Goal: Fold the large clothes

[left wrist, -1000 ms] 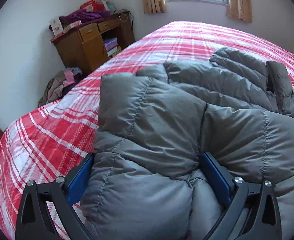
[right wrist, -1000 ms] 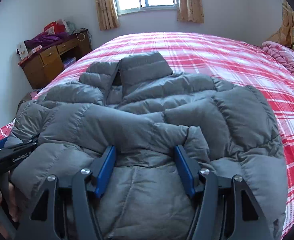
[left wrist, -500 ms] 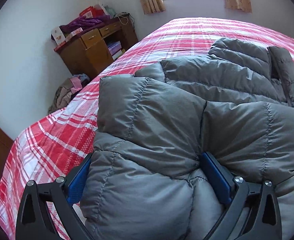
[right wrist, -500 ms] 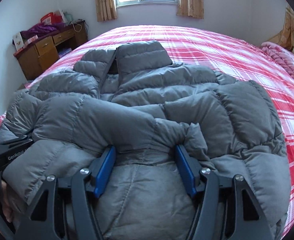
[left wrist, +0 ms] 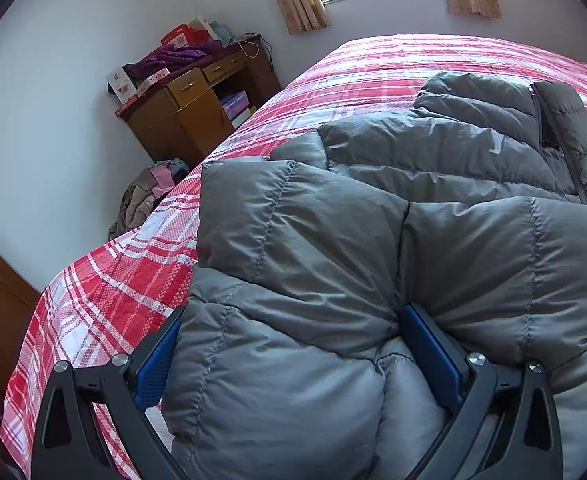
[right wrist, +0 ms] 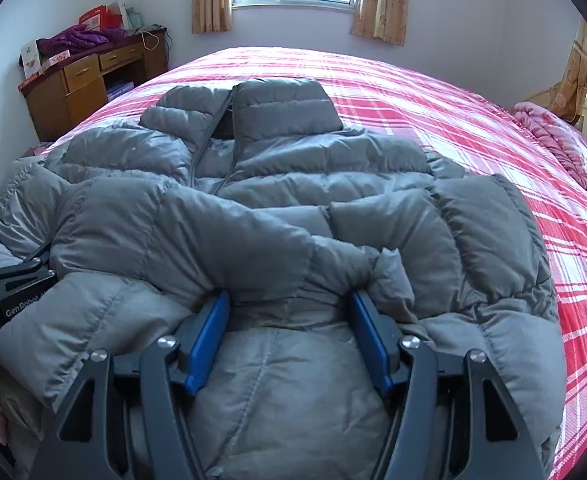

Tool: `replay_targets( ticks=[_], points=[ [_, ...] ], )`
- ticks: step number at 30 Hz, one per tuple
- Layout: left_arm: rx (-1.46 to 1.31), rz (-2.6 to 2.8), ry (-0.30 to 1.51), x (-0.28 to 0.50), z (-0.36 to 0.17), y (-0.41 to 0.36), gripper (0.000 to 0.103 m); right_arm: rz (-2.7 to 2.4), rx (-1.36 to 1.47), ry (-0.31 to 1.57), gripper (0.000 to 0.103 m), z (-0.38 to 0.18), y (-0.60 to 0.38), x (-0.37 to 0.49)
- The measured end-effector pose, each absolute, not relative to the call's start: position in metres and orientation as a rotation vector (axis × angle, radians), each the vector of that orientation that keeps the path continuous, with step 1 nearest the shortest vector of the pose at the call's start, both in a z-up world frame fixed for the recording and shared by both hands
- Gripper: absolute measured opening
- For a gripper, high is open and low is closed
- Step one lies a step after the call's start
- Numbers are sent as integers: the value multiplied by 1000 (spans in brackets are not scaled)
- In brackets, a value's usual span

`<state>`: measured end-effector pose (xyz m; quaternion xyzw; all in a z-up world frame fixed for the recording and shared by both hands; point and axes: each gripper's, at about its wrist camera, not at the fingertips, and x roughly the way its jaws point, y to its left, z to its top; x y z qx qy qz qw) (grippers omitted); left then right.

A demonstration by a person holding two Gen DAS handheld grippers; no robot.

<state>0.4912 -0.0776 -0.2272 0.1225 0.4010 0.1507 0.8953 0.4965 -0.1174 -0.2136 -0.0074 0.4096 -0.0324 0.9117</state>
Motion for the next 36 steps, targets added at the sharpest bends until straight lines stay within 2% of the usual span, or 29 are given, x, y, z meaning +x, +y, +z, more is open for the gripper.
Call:
replay_targets(
  ticks=[17,21,23,27,29,33,36],
  points=[
    [217,289,843,494,-225,-69,102,-80,-33,844,65,-214,-113,496],
    [146,220,943,495,-211,-51,102,-74,-26,844,66,-213,-113,496],
    [105,192,975,495,-196,-42,102,-48,-14,860,72,-209,-116,497],
    [87,137,920,510,-149,-41,102,80,-72,934,92,-187,-117,501],
    [65,108,916,532,-133,-46,102,97,-80,901,93,-167,-121,509],
    [85,87,900,581,-119,-69,102,59,32,859,103,-128,-143,547],
    [70,71,946,620,-118,-79,102,43,134,875,103,-116,-160,587]
  ],
)
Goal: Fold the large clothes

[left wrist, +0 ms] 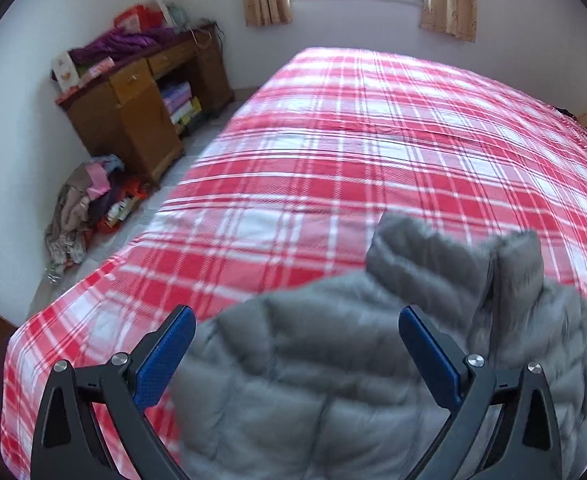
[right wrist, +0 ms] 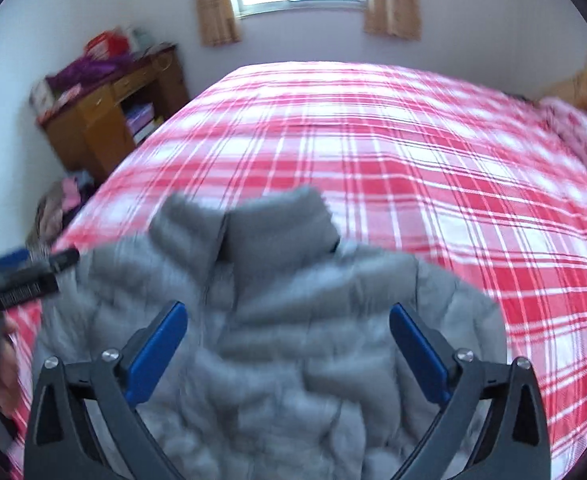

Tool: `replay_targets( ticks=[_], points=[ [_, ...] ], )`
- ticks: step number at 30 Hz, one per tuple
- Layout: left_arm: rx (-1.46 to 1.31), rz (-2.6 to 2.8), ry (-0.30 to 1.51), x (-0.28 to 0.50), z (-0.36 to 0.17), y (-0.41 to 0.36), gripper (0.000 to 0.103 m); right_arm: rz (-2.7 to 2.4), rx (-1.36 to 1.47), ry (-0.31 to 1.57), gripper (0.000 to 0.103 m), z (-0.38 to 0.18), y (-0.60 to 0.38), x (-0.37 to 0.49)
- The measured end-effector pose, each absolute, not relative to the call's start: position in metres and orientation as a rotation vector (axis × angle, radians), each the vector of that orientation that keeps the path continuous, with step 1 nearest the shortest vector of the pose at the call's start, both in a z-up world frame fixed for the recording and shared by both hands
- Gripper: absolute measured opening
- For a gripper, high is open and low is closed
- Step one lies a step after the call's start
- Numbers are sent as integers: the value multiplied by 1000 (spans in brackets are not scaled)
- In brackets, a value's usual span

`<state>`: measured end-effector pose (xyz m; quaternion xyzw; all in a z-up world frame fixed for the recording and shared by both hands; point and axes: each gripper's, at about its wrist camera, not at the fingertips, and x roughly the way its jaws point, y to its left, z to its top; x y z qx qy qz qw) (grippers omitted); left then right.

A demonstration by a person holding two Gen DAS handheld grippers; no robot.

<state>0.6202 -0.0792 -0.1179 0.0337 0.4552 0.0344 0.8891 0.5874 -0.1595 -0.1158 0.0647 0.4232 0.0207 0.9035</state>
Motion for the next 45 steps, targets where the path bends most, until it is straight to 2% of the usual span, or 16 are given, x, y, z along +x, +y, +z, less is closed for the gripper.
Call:
replay_targets(
  ticks=[11,18,19,20,22,23,24,25,26,28,33,37,41,42,43,45],
  points=[
    [59,42,1041,731,-149,-119,102,-62,150,942,103,-130,-185,696],
    [104,-25,1068,733,-172,-135,102,-33,133,1032,103,-153,-179,730],
    [112,-39,1063,727,-173,-135,99,-20,110,1066,102,-159,-176,732],
    [117,-53,1059,722,-172,-134,91,-12,87,1087,99,-163,-173,733],
    [112,-126,1079,712,-170,-133,31,9,55,1104,77,-169,-173,727],
    [98,-178,1090,703,-166,-132,21,32,66,1114,44,-170,-175,723],
    [106,-196,1064,694,-158,-131,15,64,85,1132,27,-170,-177,716],
    [139,-192,1019,683,-149,-133,15,78,88,1134,26,-168,-179,709],
    [169,-197,980,672,-140,-135,14,78,67,1115,19,-162,-180,699],
    [191,-223,921,650,-125,-134,5,84,15,1082,13,-150,-180,681],
    [245,-237,818,606,-111,-127,3,103,-49,1022,8,-130,-182,639],
    [241,-178,812,601,-115,-117,4,90,-106,990,8,-131,-178,619],
    [98,-150,891,626,-111,-110,8,83,-68,978,8,-134,-177,624],
    [61,-142,909,636,-111,-109,25,85,-56,974,8,-133,-178,624],
    [40,-129,922,643,-112,-108,54,85,-56,972,8,-133,-177,625],
    [-1,-101,905,653,-111,-105,77,96,-61,967,8,-132,-175,624]
  ],
)
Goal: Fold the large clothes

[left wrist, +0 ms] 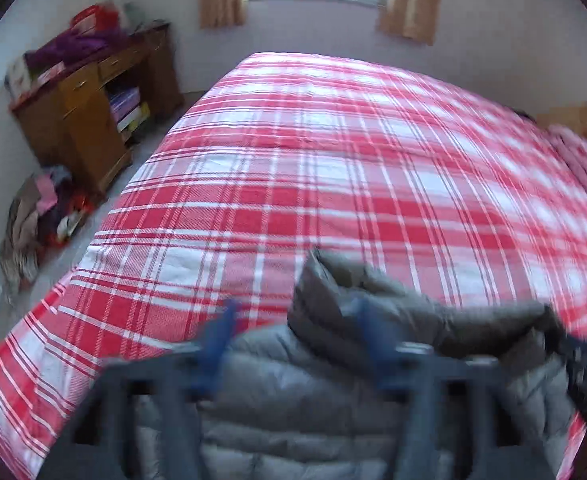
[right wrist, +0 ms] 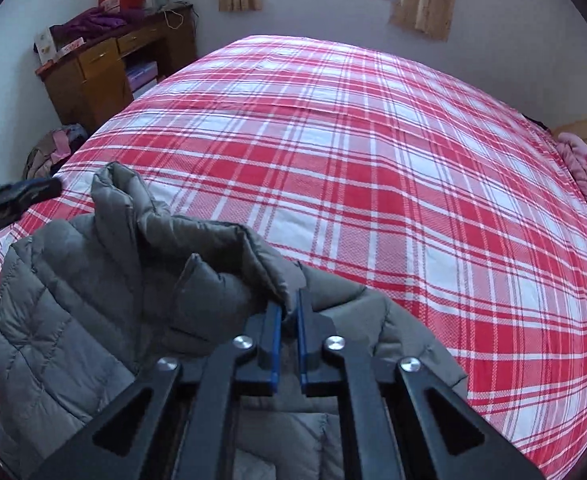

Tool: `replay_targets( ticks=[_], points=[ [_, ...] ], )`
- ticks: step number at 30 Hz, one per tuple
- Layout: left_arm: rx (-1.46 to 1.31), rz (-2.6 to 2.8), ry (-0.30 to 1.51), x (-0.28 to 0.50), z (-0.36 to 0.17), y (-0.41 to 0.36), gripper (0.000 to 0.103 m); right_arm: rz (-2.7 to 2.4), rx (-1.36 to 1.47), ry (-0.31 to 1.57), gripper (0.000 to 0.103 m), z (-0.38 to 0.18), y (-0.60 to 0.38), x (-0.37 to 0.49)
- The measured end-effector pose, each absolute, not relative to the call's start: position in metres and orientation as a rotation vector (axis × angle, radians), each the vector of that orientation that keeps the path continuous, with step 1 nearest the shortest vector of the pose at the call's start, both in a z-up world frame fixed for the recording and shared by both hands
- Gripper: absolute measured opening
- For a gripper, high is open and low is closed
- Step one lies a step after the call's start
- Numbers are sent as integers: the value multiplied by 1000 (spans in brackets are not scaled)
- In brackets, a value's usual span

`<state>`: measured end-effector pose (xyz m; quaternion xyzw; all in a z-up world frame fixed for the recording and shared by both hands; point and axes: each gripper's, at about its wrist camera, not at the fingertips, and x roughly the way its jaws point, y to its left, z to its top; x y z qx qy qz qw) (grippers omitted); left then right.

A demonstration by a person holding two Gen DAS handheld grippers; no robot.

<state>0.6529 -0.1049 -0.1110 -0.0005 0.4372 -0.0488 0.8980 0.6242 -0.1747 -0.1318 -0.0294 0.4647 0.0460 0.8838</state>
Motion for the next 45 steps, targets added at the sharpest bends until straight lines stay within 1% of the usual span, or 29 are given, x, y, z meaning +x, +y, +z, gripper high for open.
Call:
replay_targets(
  ticks=[2,3,6,11,12,13,14,15,16,19,23,26,28,34,37,41,42,44,45],
  points=[
    [-44,-108,921,666,-113,-107,80,106,-71,962,8,-132,-174,624],
    [-60,-110,944,671,-116,-110,83,111,-71,961,8,-132,-175,622],
    [-20,-76,994,690,-130,-125,84,125,-63,961,8,-136,-179,622],
    [64,-73,1017,696,-149,-142,83,142,-40,961,8,-141,-185,625],
    [81,-77,1006,693,-151,-143,74,143,-42,961,8,-142,-185,625],
    [95,-85,1004,691,-152,-143,52,143,-42,961,8,-143,-186,625],
    [103,-107,1016,689,-154,-143,38,144,-41,961,8,-144,-187,625],
    [90,-136,1036,685,-154,-140,19,144,-37,962,8,-145,-189,625],
    [89,-147,1029,681,-152,-138,13,142,-35,960,8,-145,-190,625],
    [149,-157,934,652,-134,-132,8,129,-55,948,8,-144,-192,620],
    [154,-164,869,617,-124,-113,5,104,-67,930,8,-142,-199,610],
    [185,-143,839,595,-135,-104,4,95,-57,927,8,-144,-203,602],
    [188,-127,852,585,-151,-98,4,89,-55,929,8,-148,-204,597],
    [197,-93,901,587,-194,-97,4,48,-52,959,8,-175,-204,590],
    [230,-82,893,587,-200,-104,4,28,-58,983,7,-193,-204,589],
    [242,-83,890,580,-190,-101,5,8,-124,984,7,-199,-198,586],
    [255,-77,887,576,-184,-99,6,9,-127,984,7,-198,-197,585],
    [272,-65,879,569,-171,-95,18,21,-111,993,8,-193,-201,585],
    [273,-61,865,564,-164,-92,35,25,-104,989,11,-190,-203,583]
  ],
)
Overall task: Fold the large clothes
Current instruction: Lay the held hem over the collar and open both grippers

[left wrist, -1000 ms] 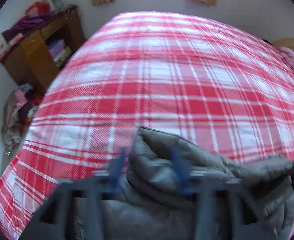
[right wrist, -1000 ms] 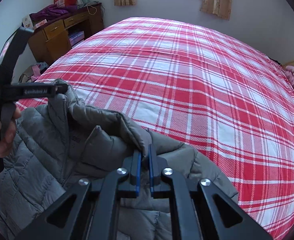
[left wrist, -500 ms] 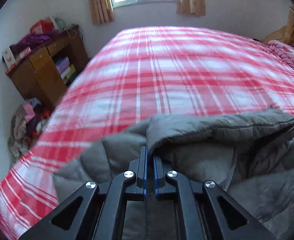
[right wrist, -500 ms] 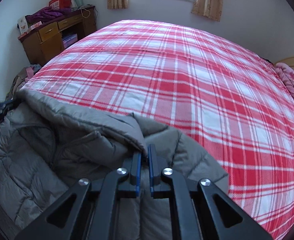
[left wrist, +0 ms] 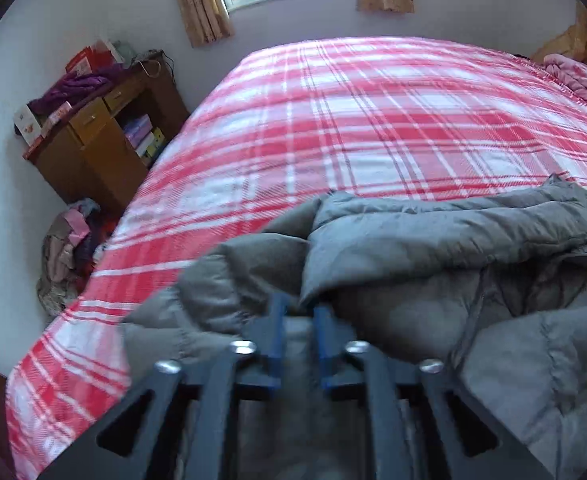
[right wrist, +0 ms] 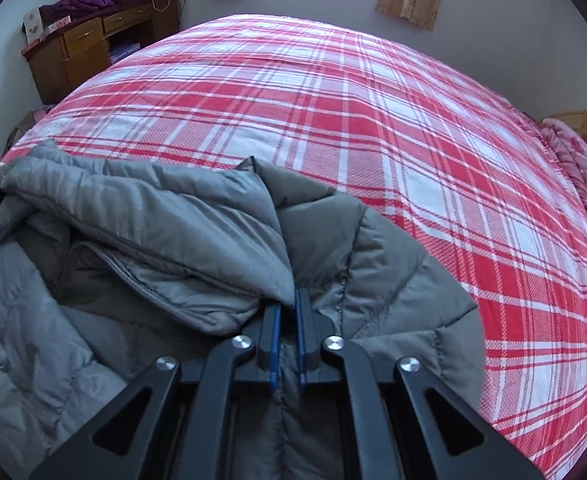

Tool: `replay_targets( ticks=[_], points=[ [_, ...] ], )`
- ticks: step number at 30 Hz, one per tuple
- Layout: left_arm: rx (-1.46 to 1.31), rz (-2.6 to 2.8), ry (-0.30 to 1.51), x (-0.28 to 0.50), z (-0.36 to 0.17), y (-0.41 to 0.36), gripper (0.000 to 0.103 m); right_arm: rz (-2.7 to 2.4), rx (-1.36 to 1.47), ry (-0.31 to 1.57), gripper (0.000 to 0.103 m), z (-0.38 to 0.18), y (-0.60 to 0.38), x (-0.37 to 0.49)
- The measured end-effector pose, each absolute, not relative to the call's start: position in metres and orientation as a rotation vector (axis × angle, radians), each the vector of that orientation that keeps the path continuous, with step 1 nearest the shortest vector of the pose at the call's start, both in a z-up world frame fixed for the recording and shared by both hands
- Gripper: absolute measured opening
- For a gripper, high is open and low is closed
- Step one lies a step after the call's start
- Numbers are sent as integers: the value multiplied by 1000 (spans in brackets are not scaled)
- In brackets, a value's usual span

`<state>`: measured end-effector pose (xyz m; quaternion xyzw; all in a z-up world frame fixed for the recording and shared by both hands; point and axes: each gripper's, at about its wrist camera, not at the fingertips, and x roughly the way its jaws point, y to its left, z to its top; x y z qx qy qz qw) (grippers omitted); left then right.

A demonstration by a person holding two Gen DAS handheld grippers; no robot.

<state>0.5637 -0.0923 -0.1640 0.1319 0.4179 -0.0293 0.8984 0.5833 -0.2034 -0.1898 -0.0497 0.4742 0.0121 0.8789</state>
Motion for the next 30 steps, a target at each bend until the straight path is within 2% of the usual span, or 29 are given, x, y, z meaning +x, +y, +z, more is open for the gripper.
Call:
replay_targets(
  ticks=[1,3,5,10,12,16,22,25,30],
  points=[
    [273,-55,847,558,-155,-89,60,25,-102,980,16,-186,-206,582],
    [270,-31,772,546,-133,-82,84,34,-89,983,44,-180,-212,578],
    [267,-30,701,541,-112,-80,84,60,-67,974,49,-172,-216,570],
    [200,1,663,564,-84,-102,84,18,-44,912,48,-143,-221,557],
    [169,-1,686,578,-91,-117,84,10,14,866,44,-128,-218,560],
    [182,23,742,601,-128,-142,84,67,104,803,44,-118,-197,584],
    [157,62,873,615,-195,-134,84,57,168,820,44,-163,-171,610],
    [141,52,856,612,-202,-132,85,74,159,849,44,-192,-166,611],
    [145,59,859,611,-212,-134,87,88,131,831,43,-207,-168,608]
  ],
)
